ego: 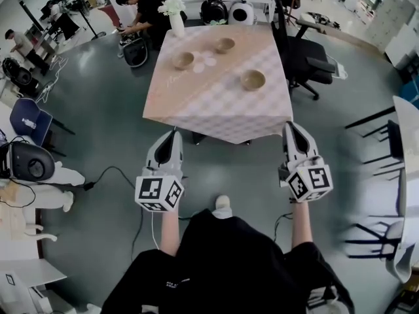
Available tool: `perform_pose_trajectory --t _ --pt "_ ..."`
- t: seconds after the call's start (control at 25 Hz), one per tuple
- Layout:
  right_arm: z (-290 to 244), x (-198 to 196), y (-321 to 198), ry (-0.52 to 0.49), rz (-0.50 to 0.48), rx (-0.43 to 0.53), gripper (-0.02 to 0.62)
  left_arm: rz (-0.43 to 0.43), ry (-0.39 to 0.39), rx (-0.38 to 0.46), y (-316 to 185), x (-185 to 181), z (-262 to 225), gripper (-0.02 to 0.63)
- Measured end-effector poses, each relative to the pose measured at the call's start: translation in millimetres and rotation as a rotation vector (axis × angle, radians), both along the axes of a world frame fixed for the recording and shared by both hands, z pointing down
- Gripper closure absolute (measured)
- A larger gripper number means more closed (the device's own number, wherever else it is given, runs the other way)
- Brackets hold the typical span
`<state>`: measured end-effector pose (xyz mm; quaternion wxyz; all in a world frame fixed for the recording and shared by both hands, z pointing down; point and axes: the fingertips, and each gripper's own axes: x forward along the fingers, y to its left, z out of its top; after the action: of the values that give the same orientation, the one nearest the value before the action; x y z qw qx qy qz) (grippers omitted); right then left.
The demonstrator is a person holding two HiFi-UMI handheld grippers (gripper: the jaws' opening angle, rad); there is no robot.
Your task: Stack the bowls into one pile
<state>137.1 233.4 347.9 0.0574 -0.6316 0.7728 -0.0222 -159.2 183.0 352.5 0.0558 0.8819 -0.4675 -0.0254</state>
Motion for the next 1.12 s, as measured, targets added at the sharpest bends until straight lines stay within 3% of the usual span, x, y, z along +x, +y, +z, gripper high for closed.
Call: perform_pose_trajectory --t 0.4,1.12 --pt "9 -3 -70 -0.005 0.004 -0.006 0.603 0.037 0.005 -0.027 -78 9 16 0.609" --pt "57 30 -191 -0.071 0.015 -0.13 0.603 0.082 0.001 -0.163 -172 57 65 0.609"
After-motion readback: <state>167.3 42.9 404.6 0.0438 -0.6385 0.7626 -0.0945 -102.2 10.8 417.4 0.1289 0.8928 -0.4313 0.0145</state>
